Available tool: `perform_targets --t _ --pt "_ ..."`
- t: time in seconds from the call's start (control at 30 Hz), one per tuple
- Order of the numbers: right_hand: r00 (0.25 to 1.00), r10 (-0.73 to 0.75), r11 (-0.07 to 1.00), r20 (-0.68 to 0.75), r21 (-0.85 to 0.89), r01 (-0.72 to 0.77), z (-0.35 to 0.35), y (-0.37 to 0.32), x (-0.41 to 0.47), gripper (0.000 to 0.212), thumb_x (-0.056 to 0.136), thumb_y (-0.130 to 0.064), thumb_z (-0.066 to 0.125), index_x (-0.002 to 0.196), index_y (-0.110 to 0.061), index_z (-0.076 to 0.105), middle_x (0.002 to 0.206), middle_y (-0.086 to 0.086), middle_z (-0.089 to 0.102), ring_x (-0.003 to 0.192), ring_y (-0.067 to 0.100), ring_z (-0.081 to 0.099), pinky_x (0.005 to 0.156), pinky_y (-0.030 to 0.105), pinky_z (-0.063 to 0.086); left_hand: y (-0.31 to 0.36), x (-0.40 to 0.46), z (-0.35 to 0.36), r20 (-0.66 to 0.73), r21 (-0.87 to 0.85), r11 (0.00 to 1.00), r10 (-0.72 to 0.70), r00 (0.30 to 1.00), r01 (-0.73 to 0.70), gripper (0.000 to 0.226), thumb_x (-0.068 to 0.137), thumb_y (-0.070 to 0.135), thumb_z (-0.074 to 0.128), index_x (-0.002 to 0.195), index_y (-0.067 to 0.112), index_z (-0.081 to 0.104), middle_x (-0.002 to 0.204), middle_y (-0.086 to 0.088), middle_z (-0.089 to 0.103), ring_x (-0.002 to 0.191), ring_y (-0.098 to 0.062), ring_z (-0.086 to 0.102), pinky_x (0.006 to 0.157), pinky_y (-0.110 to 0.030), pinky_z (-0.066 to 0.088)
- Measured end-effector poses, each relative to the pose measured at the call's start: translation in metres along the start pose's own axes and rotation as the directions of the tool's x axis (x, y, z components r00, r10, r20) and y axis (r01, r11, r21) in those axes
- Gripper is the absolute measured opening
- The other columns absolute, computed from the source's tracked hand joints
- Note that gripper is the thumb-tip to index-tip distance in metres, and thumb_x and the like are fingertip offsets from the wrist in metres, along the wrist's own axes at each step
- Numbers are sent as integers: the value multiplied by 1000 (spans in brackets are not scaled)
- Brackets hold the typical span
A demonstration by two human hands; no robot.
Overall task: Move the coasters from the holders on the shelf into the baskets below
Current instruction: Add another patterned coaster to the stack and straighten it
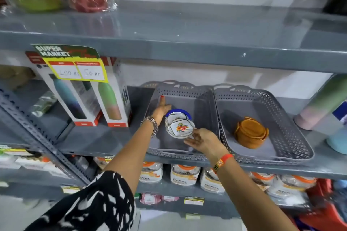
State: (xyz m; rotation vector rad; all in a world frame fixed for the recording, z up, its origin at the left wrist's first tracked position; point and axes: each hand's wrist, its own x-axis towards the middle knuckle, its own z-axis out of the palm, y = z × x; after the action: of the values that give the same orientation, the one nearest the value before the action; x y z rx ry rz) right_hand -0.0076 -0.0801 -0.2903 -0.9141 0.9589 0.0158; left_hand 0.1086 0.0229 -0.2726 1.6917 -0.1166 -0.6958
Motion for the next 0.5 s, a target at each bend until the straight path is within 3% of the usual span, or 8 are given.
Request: perform_targets --t 0.1,0.23,0.27,0.33,0.4,0.43,0.5 --pt "999 31 999 -30 34 -30 0 1 5 13 97 2 43 90 1 53 74 12 52 73 30 57 84 44 46 -5 13 1 29 -40 999 -23 999 25 70 97 48 2 143 -1 21 149 -19 27 136 -27 31 113 -33 20" --pt "999 -2 993 -53 116 8 9 2 16 21 95 4 46 77 2 55 55 16 64 69 28 58 77 41 52 -6 26 2 49 -51 995 -82 995 85 85 91 57 -6 140 -3 31 149 -16 27 136 -25 32 111 -31 22" --pt "999 -14 990 -47 142 21 10 4 18 20 95 5 45 79 4 56 60 18 67 76 30 61 73 41 52 -7 29 2 47 -47 995 -83 995 85 86 91 57 -6 139 -3 32 149 -16 29 135 -25 32 111 -31 21" --pt "999 -21 984 -42 179 28 15 4 20 16 95 7 43 88 9 57 97 26 66 102 35 59 78 41 50 -10 34 0 61 -21 996 -87 994 89 89 89 59 -9 138 -1 34 148 -15 30 137 -24 29 115 -34 14" --pt "999 -31 971 -29 236 37 18 4 21 21 94 9 45 112 14 55 127 29 54 122 39 52 83 39 51 -13 38 -4 79 10 994 -110 991 110 93 87 62 -12 138 1 36 149 -15 29 140 -25 23 117 -41 5" --pt "999 -46 966 -23 253 50 20 3 20 32 94 9 46 126 14 48 134 29 50 126 40 49 81 35 53 -14 39 -5 80 19 993 -119 990 117 93 86 63 -12 137 2 38 149 -15 29 140 -25 21 117 -44 3" --pt "997 -60 957 -51 281 72 23 4 22 42 92 10 49 134 13 42 134 29 50 123 41 51 79 34 54 -15 41 -6 63 31 992 -121 991 119 93 87 63 -11 136 3 40 148 -16 29 140 -26 20 117 -46 2"
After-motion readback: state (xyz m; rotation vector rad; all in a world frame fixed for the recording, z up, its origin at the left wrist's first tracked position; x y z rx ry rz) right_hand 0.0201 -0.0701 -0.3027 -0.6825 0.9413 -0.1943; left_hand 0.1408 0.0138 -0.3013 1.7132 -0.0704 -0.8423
